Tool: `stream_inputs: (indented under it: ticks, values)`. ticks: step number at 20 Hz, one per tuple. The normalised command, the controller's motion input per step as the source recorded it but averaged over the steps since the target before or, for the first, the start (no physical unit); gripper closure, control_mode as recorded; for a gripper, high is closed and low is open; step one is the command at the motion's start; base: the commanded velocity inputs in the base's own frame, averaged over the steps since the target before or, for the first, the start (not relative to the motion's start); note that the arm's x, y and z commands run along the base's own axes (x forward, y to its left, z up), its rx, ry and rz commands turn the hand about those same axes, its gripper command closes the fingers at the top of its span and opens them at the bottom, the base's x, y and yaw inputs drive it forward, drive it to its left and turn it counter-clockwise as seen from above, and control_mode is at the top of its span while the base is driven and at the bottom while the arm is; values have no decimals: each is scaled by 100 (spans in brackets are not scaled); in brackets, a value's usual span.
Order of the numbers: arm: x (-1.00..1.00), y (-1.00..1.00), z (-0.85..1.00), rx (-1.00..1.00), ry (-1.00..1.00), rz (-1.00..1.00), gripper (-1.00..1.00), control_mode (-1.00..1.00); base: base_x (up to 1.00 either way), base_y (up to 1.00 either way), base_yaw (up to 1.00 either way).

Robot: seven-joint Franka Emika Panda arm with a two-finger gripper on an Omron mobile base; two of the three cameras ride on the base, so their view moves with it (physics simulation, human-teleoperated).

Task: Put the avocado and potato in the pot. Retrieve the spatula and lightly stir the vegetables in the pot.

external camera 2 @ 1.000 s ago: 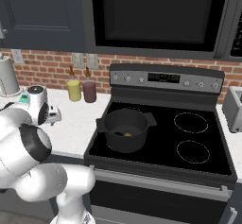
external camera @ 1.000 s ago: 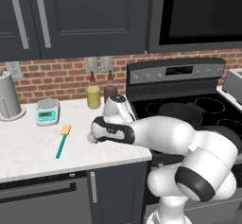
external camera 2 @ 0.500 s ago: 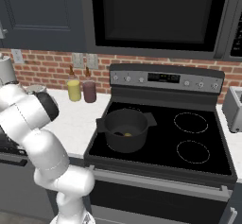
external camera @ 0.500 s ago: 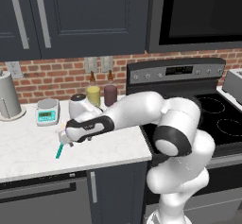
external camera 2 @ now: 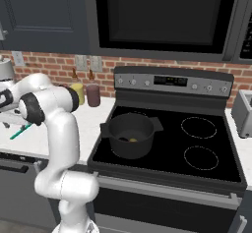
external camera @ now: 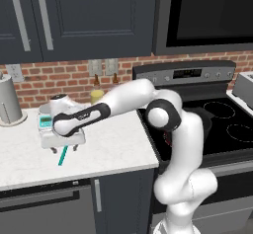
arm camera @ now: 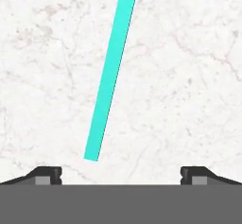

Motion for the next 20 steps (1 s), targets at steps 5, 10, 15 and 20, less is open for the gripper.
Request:
stream_inputs:
  ticks: [5,10,15,20]
  values:
    - [0,16,-35,-7,0,-26,-100,-100,0,0,0]
    - [0,1,-36,-2,0,-24,-100,-100,0,0,0]
    - [-15,-11,-51,0,0,-18,-100,-100,0,0,0]
    - [-7,-15,-45,0,0,-11,-100,-100,0,0,0]
